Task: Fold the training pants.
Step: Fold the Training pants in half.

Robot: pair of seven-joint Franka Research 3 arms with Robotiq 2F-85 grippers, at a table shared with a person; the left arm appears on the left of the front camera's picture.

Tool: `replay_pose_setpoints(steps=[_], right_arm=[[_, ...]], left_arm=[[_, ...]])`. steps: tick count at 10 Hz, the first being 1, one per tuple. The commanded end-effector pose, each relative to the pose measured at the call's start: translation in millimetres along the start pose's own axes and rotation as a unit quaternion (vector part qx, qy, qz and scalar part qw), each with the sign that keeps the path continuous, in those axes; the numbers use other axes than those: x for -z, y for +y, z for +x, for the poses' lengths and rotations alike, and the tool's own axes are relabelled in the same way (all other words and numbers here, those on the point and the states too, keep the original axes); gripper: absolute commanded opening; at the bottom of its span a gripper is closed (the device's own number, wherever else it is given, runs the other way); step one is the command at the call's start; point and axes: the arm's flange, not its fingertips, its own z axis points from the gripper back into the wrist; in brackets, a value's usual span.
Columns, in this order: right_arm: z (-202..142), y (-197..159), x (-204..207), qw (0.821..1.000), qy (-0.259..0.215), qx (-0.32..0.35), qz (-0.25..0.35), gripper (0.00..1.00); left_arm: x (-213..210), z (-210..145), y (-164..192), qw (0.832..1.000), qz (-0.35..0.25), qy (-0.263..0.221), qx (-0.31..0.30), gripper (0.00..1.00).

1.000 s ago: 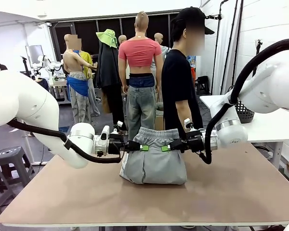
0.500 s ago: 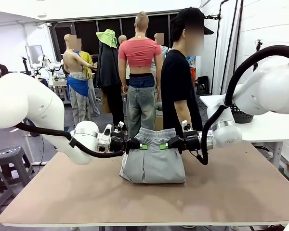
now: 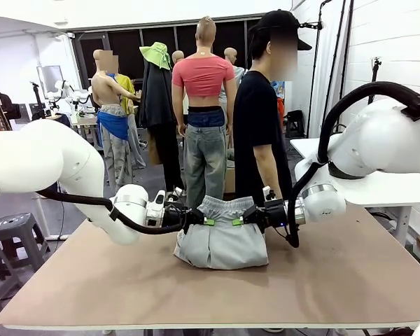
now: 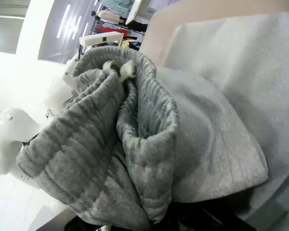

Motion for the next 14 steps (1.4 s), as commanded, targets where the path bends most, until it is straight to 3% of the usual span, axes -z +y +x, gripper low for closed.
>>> replay_pose_setpoints(steps=[1, 7, 8, 11, 14], right_arm=[[10, -17, -11, 0.999, 0.0, 0.019, -0.033, 0.0], [27, -23, -8, 0.999, 0.017, 0.021, -0.042, 0.0], [26, -20, 8, 1.0, -0.006, 0.018, -0.018, 0.0], [27, -19, 9, 1.0, 0.0, 0.016, -0.02, 0.0], [43, -34, 7, 0.998, -0.015, 0.057, -0.029, 0.0]], left_arm=[[-19, 20, 21, 0.999, 0.032, -0.028, -0.01, 0.0], [-9, 40, 35, 0.998, 0.057, -0.002, -0.03, 0.0], [3, 20, 21, 1.0, 0.008, -0.008, -0.017, 0.0], [9, 21, 22, 1.0, 0.012, 0.003, -0.022, 0.0], [10, 40, 36, 0.995, 0.05, -0.002, -0.083, 0.0]])
